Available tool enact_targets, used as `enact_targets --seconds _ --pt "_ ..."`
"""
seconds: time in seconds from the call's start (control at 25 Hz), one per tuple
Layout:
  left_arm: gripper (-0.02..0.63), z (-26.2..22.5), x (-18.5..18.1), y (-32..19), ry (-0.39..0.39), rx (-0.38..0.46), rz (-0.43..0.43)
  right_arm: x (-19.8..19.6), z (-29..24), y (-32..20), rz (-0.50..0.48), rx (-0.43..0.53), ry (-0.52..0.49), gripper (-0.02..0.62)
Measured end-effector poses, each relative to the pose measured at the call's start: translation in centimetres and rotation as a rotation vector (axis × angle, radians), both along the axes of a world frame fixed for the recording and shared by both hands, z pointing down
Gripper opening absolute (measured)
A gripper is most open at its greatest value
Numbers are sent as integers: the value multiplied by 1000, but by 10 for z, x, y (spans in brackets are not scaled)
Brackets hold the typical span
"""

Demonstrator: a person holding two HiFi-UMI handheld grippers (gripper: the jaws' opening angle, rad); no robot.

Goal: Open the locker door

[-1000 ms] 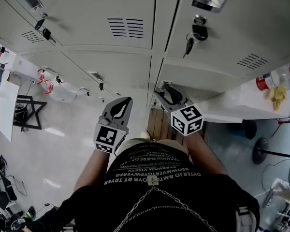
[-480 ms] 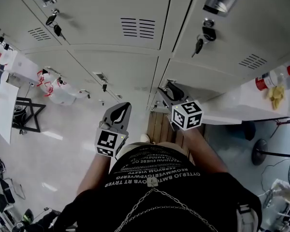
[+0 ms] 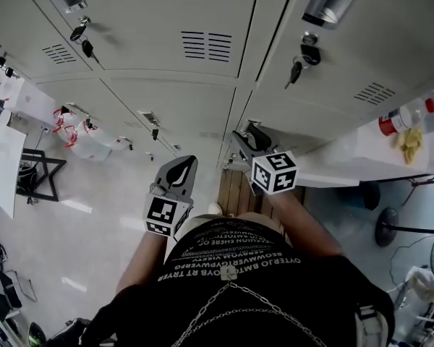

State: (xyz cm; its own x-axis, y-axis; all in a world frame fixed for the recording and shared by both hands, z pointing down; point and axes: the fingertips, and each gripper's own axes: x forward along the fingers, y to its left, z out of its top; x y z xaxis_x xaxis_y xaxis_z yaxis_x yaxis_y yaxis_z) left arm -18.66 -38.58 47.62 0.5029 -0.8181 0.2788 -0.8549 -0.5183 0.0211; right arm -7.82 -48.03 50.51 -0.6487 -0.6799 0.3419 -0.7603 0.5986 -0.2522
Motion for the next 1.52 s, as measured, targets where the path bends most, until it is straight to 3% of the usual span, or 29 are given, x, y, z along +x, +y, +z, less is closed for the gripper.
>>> enact_targets --seconds 0.24,0.52,0.68,0.88,0.96,1.52 --pt "0 1 11 1 4 10 36 3 -3 11 -47 -59 -78 187" --pt "0 -8 28 0 9 24 92 13 0 50 -92 -92 -40 168" --pt "0 -9 36 -3 18 33 118 24 8 74 -62 -126 -2 185" --pt "0 1 48 -6 15 4 163 21 8 85 -36 -113 7 186" --pt "0 1 56 -8 13 5 186 23 9 81 -8 -100 31 123" --pt "-1 -4 92 -1 28 27 269 42 8 122 -55 -80 53 118"
